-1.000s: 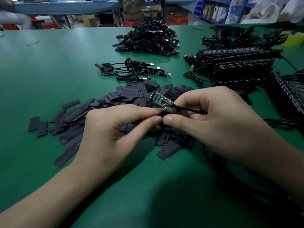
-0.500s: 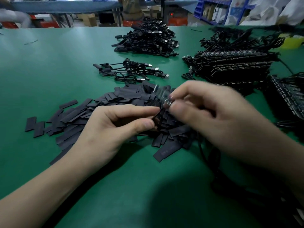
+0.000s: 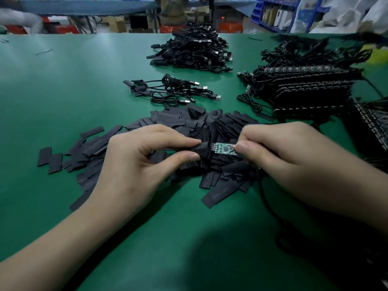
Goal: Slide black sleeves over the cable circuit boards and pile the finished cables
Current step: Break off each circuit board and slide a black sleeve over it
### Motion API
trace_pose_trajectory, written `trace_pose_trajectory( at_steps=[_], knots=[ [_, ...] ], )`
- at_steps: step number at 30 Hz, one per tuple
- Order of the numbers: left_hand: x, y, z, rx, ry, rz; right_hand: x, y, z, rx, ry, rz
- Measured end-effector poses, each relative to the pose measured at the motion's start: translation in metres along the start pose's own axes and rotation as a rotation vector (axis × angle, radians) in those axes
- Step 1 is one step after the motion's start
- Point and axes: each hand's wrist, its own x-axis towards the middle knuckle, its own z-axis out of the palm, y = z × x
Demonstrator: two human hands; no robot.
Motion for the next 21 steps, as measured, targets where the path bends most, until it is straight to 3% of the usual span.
trace_pose_trajectory(
  at_steps=[6, 21],
  knots=[
    [0.000, -0.003, -0.004, 0.038, 0.003, 0.021, 0.002, 0.000, 0.012, 0.139, -0.002, 0.005],
    [-0.001, -0.005, -0.005, 0.064, -0.102, 0.050, 0.001, 0.006, 0.019, 0.053, -0.025, 0.067]
  ],
)
